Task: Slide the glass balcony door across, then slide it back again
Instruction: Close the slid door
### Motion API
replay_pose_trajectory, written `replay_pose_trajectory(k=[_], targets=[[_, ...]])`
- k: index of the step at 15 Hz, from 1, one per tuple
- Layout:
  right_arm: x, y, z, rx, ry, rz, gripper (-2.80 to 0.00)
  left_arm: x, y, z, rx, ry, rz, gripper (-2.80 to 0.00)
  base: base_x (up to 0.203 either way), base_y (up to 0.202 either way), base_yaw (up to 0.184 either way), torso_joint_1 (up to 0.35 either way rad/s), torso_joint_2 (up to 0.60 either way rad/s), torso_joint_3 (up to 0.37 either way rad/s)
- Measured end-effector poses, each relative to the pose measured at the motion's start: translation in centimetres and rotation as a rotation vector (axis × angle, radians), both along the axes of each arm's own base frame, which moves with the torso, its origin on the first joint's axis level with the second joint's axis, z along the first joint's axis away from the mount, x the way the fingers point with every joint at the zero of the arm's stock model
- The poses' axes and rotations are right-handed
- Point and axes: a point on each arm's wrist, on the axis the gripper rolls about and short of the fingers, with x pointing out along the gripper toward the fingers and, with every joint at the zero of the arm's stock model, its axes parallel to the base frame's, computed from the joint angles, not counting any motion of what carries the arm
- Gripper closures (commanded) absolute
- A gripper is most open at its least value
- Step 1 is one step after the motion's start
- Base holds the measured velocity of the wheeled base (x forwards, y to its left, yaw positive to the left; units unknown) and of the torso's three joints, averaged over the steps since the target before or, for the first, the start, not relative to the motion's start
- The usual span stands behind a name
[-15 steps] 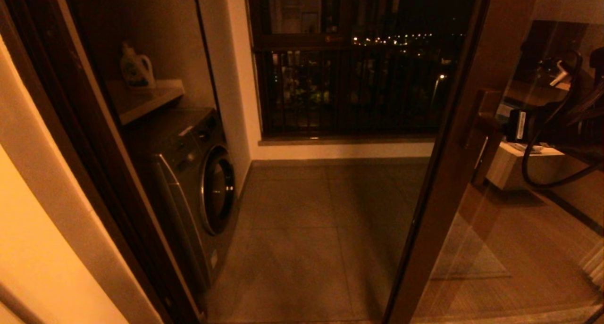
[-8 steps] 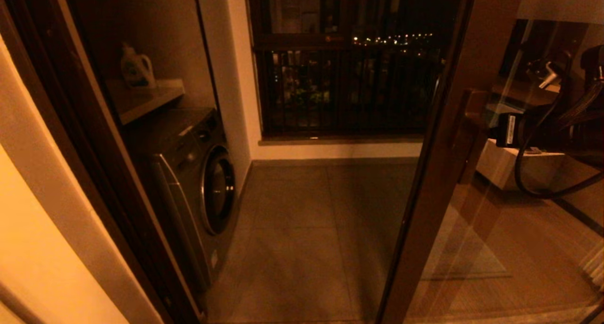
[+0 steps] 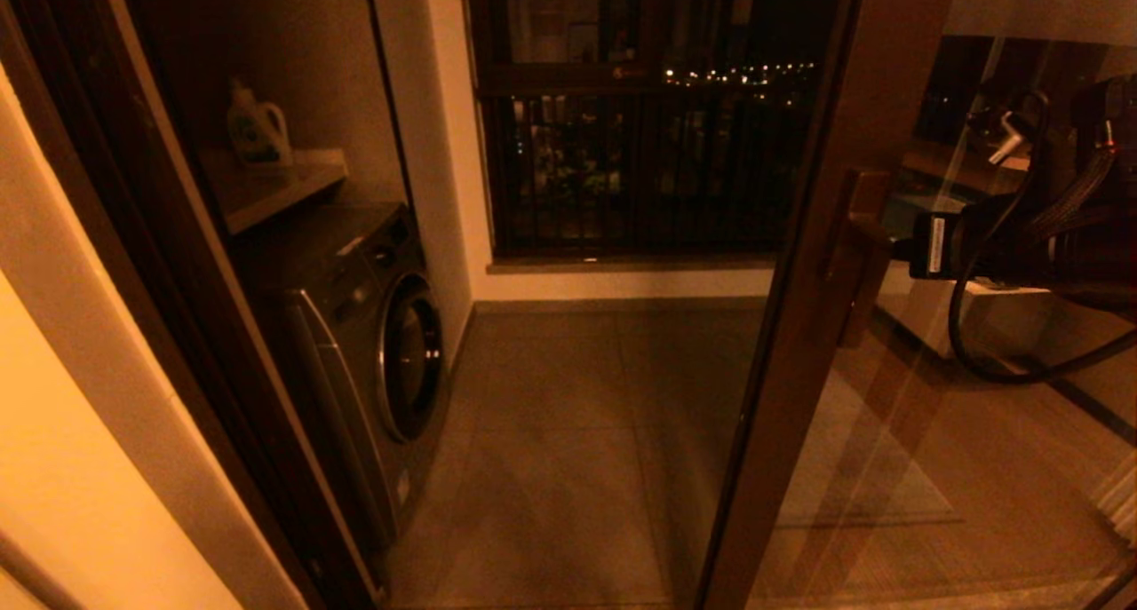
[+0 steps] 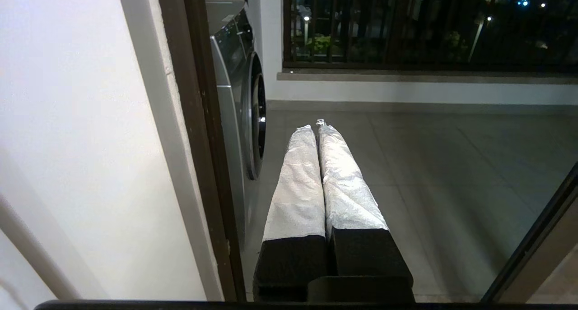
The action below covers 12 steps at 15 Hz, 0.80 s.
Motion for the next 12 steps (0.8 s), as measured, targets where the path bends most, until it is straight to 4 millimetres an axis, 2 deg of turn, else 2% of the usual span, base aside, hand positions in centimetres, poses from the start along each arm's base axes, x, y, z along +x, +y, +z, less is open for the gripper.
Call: replay_pose_trajectory(k=[12], targets=[[0.4,3.0,-0.6,0.003,0.020,0.054,0.00,0.0,0.0,0.0,0.000,0.000,0.000,0.00,0.000,0.000,0.000,0.000,0.00,0.000]])
